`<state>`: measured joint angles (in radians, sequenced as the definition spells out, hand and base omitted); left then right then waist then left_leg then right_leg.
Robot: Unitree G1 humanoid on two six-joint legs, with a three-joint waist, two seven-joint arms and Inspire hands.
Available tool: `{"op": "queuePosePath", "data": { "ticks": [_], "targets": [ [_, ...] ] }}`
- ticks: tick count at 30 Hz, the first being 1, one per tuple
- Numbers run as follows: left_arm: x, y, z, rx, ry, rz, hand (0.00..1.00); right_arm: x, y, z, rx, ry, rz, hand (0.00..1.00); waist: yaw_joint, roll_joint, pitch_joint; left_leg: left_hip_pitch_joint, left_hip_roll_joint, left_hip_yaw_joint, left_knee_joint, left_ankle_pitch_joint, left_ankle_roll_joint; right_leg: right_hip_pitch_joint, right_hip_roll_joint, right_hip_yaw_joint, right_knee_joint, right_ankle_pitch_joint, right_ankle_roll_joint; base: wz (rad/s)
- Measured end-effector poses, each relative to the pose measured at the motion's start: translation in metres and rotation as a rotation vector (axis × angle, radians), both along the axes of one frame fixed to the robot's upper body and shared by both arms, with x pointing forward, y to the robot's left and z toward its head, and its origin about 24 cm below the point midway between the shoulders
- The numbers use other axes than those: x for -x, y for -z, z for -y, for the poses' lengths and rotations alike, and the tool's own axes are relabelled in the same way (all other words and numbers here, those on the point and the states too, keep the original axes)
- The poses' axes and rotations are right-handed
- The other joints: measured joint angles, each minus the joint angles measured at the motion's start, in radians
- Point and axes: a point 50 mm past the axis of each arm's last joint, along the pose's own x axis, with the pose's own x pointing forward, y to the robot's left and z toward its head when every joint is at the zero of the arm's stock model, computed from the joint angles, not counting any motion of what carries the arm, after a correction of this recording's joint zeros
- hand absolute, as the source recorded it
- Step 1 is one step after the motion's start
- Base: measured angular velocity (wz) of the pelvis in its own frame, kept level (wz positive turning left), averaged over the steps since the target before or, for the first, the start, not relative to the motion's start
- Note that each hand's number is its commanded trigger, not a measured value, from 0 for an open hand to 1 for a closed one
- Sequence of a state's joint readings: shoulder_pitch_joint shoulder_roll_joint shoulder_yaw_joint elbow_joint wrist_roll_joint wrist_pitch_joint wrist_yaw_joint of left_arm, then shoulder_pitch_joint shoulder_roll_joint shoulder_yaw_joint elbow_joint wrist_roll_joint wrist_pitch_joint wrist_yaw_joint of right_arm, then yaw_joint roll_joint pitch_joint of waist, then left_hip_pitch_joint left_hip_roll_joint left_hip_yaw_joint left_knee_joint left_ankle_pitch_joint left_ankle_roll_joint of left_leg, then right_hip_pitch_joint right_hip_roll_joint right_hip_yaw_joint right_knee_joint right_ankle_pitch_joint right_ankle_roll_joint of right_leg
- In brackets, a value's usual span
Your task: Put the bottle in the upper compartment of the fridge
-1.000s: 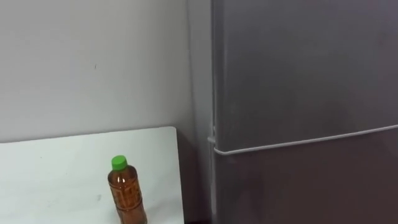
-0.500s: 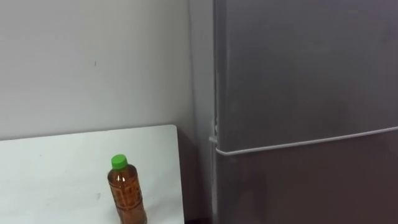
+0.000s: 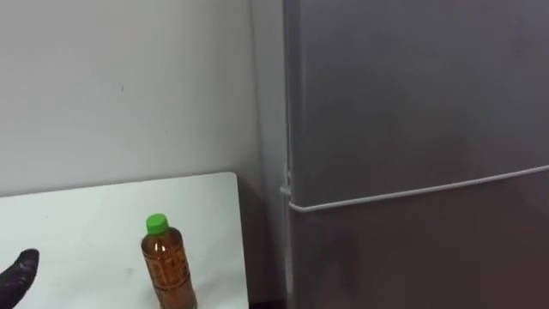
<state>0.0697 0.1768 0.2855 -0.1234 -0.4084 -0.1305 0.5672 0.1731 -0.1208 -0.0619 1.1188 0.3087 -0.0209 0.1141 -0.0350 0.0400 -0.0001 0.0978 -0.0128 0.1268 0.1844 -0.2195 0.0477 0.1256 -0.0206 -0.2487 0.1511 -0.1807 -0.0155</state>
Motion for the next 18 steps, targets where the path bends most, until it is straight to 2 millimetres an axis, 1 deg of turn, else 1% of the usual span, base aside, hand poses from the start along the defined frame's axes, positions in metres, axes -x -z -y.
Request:
{"op": "queuePosePath", "data": {
  "ticks": [2,4,6,8,11,12,14,16,18],
  "targets": [
    [-0.009,-0.006,0.009,-0.032,0.064,0.020,0.00,-0.002,0.000,0.000,-0.004,-0.004,0.003,0.00,-0.004,-0.002,0.0039,-0.003,0.000,0.000,0.001,0.000,0.000,-0.007,-0.001,-0.002,-0.001,0.000,0.000,0.02],
    [-0.014,-0.010,0.017,-0.044,0.117,0.030,0.00,-0.005,0.000,-0.001,-0.008,-0.008,0.010,0.00,-0.013,-0.002,0.0042,-0.005,0.000,0.000,0.002,-0.001,0.001,-0.008,-0.001,-0.002,-0.001,0.000,0.000,0.00],
    [-0.019,-0.014,0.030,-0.051,0.192,0.046,0.00,-0.007,0.000,-0.002,-0.009,-0.018,0.014,0.00,-0.024,-0.002,0.0034,-0.011,0.000,0.000,0.004,-0.001,0.001,-0.009,-0.001,0.000,0.000,0.000,0.000,0.00],
    [-0.023,-0.023,0.050,-0.071,0.312,0.083,0.00,-0.011,0.000,-0.005,-0.013,-0.042,0.014,0.00,-0.041,-0.003,0.0049,-0.017,0.000,0.000,0.006,-0.001,0.001,-0.012,-0.001,0.000,0.002,0.001,0.000,0.00],
    [-0.032,-0.034,0.069,-0.092,0.439,0.128,0.00,-0.014,0.000,-0.005,-0.017,-0.048,0.017,0.00,-0.053,-0.001,0.0050,-0.015,0.001,0.004,0.007,-0.001,0.001,-0.012,-0.001,0.004,0.001,0.001,0.000,-0.01],
    [-0.034,-0.037,0.072,-0.094,0.456,0.141,0.00,-0.014,0.000,-0.005,-0.017,-0.047,0.015,0.00,-0.055,-0.001,0.0054,-0.015,0.001,0.005,0.007,-0.001,0.001,-0.012,-0.001,0.004,0.001,0.001,0.000,0.00],
    [-0.043,-0.049,0.083,-0.102,0.511,0.194,0.00,-0.017,0.001,-0.006,-0.021,-0.044,0.009,0.00,-0.074,-0.001,0.0061,-0.017,0.000,0.006,0.007,-0.001,0.001,-0.011,-0.001,0.000,0.000,0.001,0.001,0.02],
    [-0.048,-0.057,0.092,-0.108,0.560,0.234,0.00,-0.018,0.001,-0.006,-0.021,-0.049,0.008,0.00,-0.080,-0.001,0.0068,-0.017,0.000,0.007,0.006,-0.001,0.001,-0.011,-0.002,0.001,-0.001,0.000,0.001,0.00],
    [-0.048,-0.064,0.098,-0.113,0.598,0.269,0.00,-0.019,0.001,-0.006,-0.020,-0.051,0.009,0.00,-0.087,-0.001,0.0068,-0.018,0.000,0.010,0.005,-0.001,0.001,-0.012,-0.002,0.003,-0.001,0.000,0.001,0.00]
  ]
}}
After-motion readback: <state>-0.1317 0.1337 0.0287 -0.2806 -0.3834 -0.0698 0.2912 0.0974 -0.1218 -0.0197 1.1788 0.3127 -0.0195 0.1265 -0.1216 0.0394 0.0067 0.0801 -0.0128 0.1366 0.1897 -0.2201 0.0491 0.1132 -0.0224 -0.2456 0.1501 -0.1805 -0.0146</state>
